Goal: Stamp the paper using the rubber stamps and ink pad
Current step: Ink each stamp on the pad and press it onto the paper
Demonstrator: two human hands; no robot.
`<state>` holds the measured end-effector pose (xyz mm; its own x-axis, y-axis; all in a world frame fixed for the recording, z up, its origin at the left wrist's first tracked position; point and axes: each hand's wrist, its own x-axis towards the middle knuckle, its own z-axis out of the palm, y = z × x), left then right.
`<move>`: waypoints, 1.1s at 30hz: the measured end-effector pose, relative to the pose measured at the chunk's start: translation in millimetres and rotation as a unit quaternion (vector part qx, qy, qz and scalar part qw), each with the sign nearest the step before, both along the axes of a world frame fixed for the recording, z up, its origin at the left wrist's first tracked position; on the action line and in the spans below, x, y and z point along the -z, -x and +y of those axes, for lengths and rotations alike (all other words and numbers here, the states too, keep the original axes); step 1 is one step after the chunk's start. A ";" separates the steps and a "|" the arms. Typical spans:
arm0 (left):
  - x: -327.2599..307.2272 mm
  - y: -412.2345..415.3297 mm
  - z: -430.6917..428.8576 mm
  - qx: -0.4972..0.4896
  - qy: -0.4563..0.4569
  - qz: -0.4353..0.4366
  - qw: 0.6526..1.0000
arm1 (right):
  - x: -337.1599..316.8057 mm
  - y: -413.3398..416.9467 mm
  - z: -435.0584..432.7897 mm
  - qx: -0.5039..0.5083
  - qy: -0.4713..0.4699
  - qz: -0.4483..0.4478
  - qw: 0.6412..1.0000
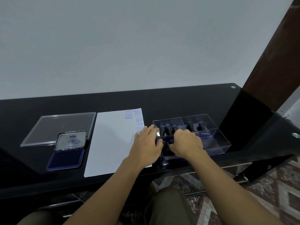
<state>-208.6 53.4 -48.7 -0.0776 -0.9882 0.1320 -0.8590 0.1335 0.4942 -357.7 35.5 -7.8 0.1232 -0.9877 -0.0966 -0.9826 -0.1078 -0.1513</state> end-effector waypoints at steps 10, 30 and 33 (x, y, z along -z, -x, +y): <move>0.5 -1.3 -2.3 0.002 -0.029 0.005 1.000 | -0.3 -2.3 0.6 0.030 -0.021 -0.035 0.999; -40.5 -25.4 15.9 -0.018 -0.028 0.024 0.999 | -45.1 17.5 -11.4 0.019 -0.029 -0.121 0.992; -42.6 -35.3 17.7 -0.029 -0.026 0.023 0.999 | -56.3 13.0 -11.3 -0.003 -0.029 -0.140 0.990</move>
<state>-173.3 71.1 -6.1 -0.0159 -0.9965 0.0822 -0.8406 0.0578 0.5386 -370.7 24.2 48.5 0.1596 -0.9805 -0.1143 -0.9008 -0.0972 -0.4233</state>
